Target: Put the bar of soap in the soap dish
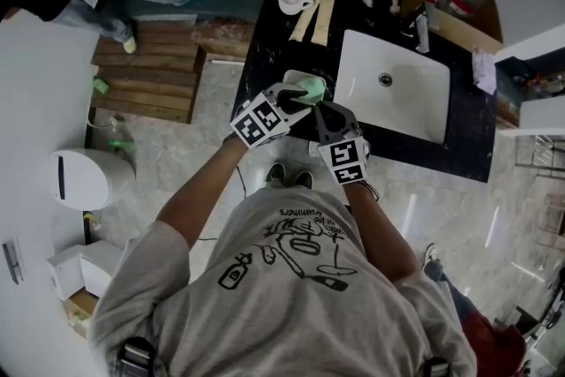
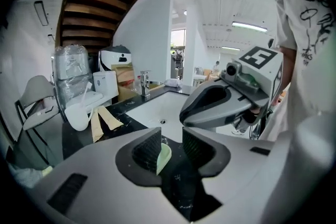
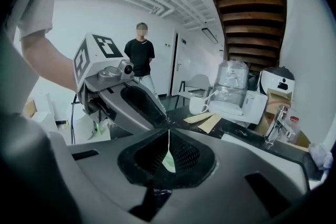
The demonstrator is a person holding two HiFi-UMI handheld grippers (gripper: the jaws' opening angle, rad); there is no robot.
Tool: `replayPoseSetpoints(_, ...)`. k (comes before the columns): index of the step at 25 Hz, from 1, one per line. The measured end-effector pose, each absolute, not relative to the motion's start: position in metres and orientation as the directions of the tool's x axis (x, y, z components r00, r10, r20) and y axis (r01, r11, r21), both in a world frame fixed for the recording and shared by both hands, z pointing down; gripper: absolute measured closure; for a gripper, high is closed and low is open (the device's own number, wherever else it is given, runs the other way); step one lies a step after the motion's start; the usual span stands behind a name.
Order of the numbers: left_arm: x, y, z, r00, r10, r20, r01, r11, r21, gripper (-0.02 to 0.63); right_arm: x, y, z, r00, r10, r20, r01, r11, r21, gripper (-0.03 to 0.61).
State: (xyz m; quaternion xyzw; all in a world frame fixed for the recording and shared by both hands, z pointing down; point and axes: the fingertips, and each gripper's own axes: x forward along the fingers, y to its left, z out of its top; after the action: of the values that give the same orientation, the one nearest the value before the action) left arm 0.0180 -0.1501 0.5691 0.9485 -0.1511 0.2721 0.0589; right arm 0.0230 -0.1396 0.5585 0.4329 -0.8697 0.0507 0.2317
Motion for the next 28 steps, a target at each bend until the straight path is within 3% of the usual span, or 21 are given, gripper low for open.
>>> replayPoseSetpoints(12, 0.009, -0.131, 0.511, 0.852, -0.393, 0.345, -0.450, -0.887, 0.102, 0.603, 0.019, -0.129, 0.510, -0.554, -0.751, 0.360, -0.789, 0.612, 0.063, 0.557)
replayPoseSetpoints(28, 0.001, -0.103, 0.432, 0.832, -0.542, 0.119, -0.555, -0.813, 0.177, 0.611, 0.013, -0.109, 0.442, -0.616, -0.751, 0.239, -0.767, 0.640, 0.032, 0.557)
